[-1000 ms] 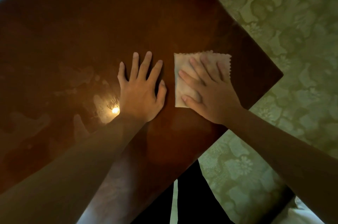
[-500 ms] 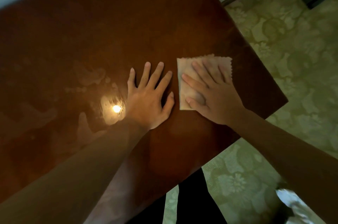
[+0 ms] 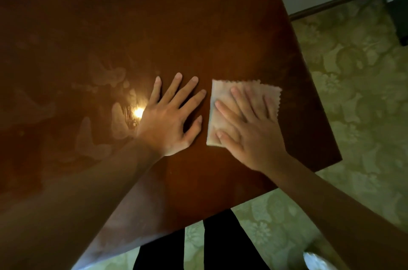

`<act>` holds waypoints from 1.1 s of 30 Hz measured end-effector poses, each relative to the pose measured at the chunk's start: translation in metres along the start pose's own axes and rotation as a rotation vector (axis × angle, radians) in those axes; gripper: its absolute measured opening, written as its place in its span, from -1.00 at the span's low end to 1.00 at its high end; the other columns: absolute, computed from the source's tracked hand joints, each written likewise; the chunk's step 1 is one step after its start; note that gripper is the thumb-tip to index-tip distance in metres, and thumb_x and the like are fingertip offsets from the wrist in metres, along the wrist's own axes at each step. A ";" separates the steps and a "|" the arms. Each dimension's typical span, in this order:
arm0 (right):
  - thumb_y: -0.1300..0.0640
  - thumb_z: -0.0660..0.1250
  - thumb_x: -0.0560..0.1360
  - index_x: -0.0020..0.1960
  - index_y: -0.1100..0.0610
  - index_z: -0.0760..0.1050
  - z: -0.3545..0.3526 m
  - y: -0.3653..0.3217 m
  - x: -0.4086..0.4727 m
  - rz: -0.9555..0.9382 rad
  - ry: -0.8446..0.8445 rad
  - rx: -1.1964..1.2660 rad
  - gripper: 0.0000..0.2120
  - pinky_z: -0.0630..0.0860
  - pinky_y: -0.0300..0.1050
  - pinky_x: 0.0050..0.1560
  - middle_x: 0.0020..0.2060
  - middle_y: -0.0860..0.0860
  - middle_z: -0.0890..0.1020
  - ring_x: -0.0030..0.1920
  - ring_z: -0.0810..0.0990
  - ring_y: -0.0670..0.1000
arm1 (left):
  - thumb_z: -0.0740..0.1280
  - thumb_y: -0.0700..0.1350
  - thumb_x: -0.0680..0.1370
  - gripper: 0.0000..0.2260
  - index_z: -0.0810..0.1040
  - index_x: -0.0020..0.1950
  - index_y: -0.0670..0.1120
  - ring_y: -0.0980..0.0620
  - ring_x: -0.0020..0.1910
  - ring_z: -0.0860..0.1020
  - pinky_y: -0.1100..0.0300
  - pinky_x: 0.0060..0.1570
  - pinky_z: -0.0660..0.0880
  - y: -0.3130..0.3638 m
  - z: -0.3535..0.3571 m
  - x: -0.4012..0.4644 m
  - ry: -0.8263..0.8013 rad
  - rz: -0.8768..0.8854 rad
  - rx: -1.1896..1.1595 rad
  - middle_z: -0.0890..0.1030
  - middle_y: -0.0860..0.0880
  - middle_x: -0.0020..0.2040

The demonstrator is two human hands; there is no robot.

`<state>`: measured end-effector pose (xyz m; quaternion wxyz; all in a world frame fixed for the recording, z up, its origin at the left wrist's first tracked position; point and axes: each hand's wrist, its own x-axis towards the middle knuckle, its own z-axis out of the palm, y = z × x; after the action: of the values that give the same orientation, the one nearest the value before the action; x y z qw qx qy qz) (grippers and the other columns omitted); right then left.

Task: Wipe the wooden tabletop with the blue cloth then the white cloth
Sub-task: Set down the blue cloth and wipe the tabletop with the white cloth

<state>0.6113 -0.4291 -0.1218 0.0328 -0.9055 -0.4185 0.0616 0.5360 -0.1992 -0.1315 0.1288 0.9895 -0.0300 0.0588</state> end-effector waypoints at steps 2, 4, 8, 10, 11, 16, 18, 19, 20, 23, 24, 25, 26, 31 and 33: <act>-0.30 -0.04 0.65 0.64 -0.10 0.13 -0.003 0.011 0.029 -0.032 -0.029 -0.026 -0.39 0.03 0.31 0.59 0.66 0.07 0.10 0.66 0.02 0.17 | 0.16 0.13 0.65 -0.54 0.44 0.50 -0.02 -0.19 0.58 0.23 -0.33 0.51 0.08 0.001 0.000 -0.001 0.017 0.000 -0.008 0.36 -0.09 0.55; -0.29 -0.03 0.66 0.64 -0.09 0.13 -0.006 0.020 0.045 -0.090 -0.022 -0.041 -0.40 0.00 0.33 0.59 0.66 0.07 0.09 0.66 0.00 0.18 | 0.17 0.12 0.65 -0.55 0.46 0.49 -0.03 -0.18 0.57 0.24 -0.34 0.51 0.10 0.002 -0.001 0.000 0.023 -0.001 -0.005 0.38 -0.09 0.54; -0.27 -0.01 0.67 0.64 -0.07 0.16 -0.002 0.018 0.028 -0.095 0.026 -0.005 -0.41 0.03 0.37 0.58 0.65 0.09 0.11 0.66 0.00 0.19 | 0.16 0.11 0.65 -0.54 0.46 0.49 -0.04 -0.18 0.58 0.23 -0.32 0.52 0.10 0.002 -0.003 0.000 0.006 -0.013 0.010 0.36 -0.09 0.55; -0.28 0.02 0.66 0.63 -0.07 0.18 0.000 0.013 0.015 -0.103 0.032 0.034 -0.40 0.00 0.36 0.59 0.65 0.09 0.12 0.66 0.00 0.19 | 0.15 0.11 0.64 -0.53 0.46 0.50 -0.04 -0.17 0.58 0.22 -0.32 0.52 0.10 0.002 -0.004 0.000 -0.003 -0.019 0.007 0.36 -0.09 0.55; -0.28 0.04 0.65 0.63 -0.07 0.19 0.001 0.013 0.011 -0.115 0.032 0.044 -0.40 0.00 0.35 0.60 0.65 0.09 0.12 0.66 0.00 0.18 | 0.16 0.11 0.64 -0.53 0.46 0.50 -0.04 -0.17 0.58 0.23 -0.32 0.52 0.10 0.003 -0.004 0.000 -0.002 -0.023 0.001 0.36 -0.09 0.55; -0.29 0.06 0.65 0.62 -0.08 0.21 0.000 0.026 0.028 -0.200 0.051 0.038 -0.40 0.04 0.37 0.58 0.65 0.09 0.14 0.66 0.03 0.18 | 0.17 0.08 0.65 -0.55 0.46 0.49 -0.06 -0.17 0.58 0.22 -0.32 0.52 0.11 0.003 -0.004 0.001 0.006 -0.031 -0.013 0.36 -0.09 0.55; -0.29 0.01 0.68 0.63 -0.07 0.21 -0.003 0.033 0.051 -0.215 0.069 0.019 -0.41 0.05 0.35 0.58 0.64 0.09 0.16 0.65 0.05 0.18 | 0.16 0.08 0.65 -0.55 0.46 0.49 -0.06 -0.16 0.59 0.22 -0.30 0.53 0.10 0.002 -0.003 0.000 0.009 -0.037 -0.018 0.37 -0.08 0.55; -0.29 -0.01 0.68 0.64 -0.07 0.19 -0.005 0.036 0.064 -0.214 0.059 0.005 -0.41 0.04 0.34 0.59 0.65 0.08 0.14 0.65 0.04 0.18 | 0.17 0.08 0.65 -0.55 0.47 0.49 -0.07 -0.15 0.59 0.22 -0.29 0.53 0.09 0.003 -0.003 0.000 0.011 -0.039 -0.020 0.37 -0.08 0.54; -0.29 -0.01 0.67 0.64 -0.08 0.17 -0.006 0.038 0.075 -0.210 0.043 -0.008 -0.41 0.01 0.32 0.60 0.65 0.08 0.13 0.66 0.03 0.17 | 0.17 0.07 0.65 -0.55 0.47 0.48 -0.07 -0.15 0.59 0.22 -0.28 0.54 0.09 0.002 -0.003 0.000 0.014 -0.040 -0.020 0.37 -0.08 0.54; -0.27 0.01 0.67 0.65 -0.08 0.14 -0.007 0.037 0.080 -0.192 0.042 -0.011 -0.41 -0.01 0.32 0.60 0.66 0.07 0.10 0.66 0.00 0.17 | 0.18 0.07 0.65 -0.56 0.47 0.48 -0.07 -0.14 0.59 0.22 -0.27 0.54 0.09 0.002 -0.003 0.000 0.017 -0.045 -0.024 0.37 -0.08 0.54; -0.27 0.01 0.68 0.65 -0.08 0.15 -0.005 0.035 0.072 -0.187 0.055 -0.005 -0.41 0.01 0.33 0.60 0.66 0.08 0.10 0.66 0.00 0.18 | 0.18 0.07 0.65 -0.56 0.47 0.49 -0.07 -0.14 0.59 0.22 -0.28 0.54 0.09 0.002 -0.003 -0.001 0.019 -0.045 -0.029 0.37 -0.08 0.54; -0.27 0.00 0.69 0.65 -0.07 0.16 -0.003 0.032 0.062 -0.193 0.067 0.003 -0.41 0.03 0.35 0.59 0.66 0.08 0.10 0.66 0.00 0.18 | 0.18 0.07 0.65 -0.56 0.47 0.49 -0.07 -0.14 0.59 0.21 -0.28 0.54 0.10 0.002 -0.003 -0.001 0.021 -0.041 -0.033 0.37 -0.08 0.55; -0.27 0.00 0.69 0.65 -0.06 0.17 -0.002 0.028 0.051 -0.206 0.072 0.013 -0.41 0.04 0.37 0.58 0.66 0.09 0.10 0.66 0.00 0.19 | 0.19 0.07 0.65 -0.56 0.46 0.49 -0.07 -0.14 0.59 0.22 -0.28 0.54 0.10 0.002 -0.003 -0.001 0.021 -0.037 -0.037 0.37 -0.08 0.55; -0.29 0.03 0.66 0.62 -0.08 0.22 -0.003 0.027 0.044 -0.223 0.046 0.055 -0.41 0.06 0.38 0.57 0.64 0.09 0.15 0.65 0.05 0.18 | 0.19 0.08 0.65 -0.55 0.45 0.50 -0.06 -0.13 0.59 0.21 -0.28 0.53 0.11 0.001 -0.003 -0.001 0.010 -0.046 -0.042 0.35 -0.07 0.55; -0.29 0.03 0.66 0.62 -0.09 0.22 -0.005 0.030 0.059 -0.236 0.051 0.030 -0.42 0.08 0.37 0.57 0.64 0.08 0.17 0.65 0.07 0.17 | 0.19 0.07 0.65 -0.55 0.46 0.50 -0.07 -0.13 0.59 0.22 -0.29 0.53 0.13 0.001 -0.003 -0.001 0.015 -0.044 -0.041 0.35 -0.07 0.55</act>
<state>0.6722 -0.4034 -0.1254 0.0642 -0.8507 -0.5201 0.0405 0.5346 -0.1993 -0.1287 0.1505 0.9866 -0.0083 0.0628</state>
